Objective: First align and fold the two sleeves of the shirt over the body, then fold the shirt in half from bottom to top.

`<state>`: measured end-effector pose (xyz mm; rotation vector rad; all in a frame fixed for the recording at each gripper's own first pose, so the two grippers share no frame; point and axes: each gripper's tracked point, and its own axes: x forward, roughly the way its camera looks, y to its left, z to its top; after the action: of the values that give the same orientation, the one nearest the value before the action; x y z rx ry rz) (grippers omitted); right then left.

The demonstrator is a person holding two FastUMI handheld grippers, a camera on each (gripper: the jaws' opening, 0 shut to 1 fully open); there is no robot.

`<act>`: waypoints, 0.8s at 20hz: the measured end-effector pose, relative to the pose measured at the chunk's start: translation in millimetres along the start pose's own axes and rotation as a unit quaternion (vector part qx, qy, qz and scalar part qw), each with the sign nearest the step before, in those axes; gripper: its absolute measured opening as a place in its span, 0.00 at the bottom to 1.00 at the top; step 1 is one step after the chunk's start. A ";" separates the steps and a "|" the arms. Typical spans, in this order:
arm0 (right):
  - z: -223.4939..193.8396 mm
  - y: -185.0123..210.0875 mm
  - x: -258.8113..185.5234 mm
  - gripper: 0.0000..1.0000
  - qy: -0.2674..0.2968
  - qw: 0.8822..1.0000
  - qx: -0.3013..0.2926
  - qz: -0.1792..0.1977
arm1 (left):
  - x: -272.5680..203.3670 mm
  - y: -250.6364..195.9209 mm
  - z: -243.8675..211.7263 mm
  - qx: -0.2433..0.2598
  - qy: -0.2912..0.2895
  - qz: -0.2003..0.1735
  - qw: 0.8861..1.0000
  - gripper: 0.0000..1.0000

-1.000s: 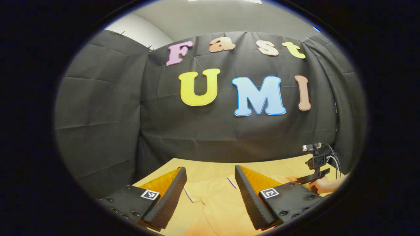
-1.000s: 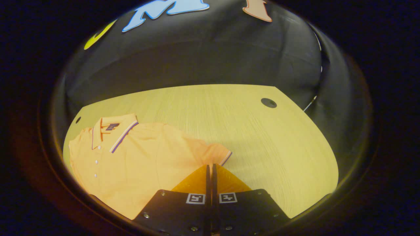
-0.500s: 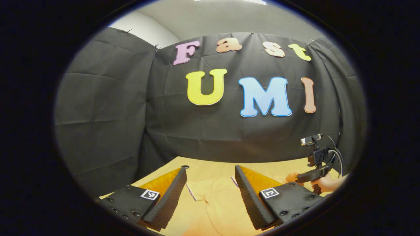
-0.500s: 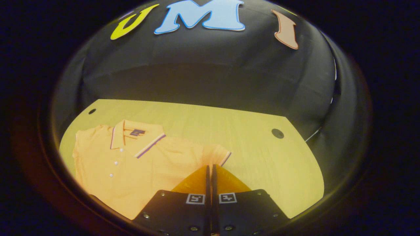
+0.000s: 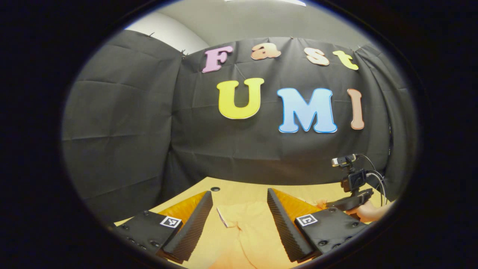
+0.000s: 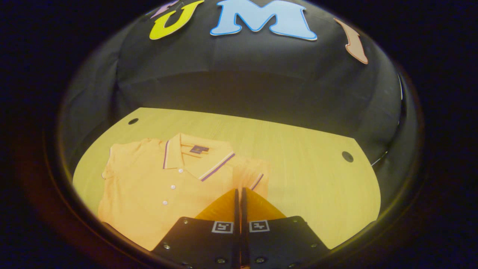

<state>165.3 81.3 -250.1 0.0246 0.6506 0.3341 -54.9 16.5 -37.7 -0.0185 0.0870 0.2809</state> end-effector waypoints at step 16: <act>-15.4 26.2 7.7 0.14 0.024 0.999 -0.023 0.030 | -4.0 1.6 -4.9 0.001 0.001 -0.003 1.000 0.96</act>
<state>154.0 107.2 -263.6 -0.0082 0.6896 0.4076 -59.6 16.8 -42.2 -0.0169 0.0902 0.2740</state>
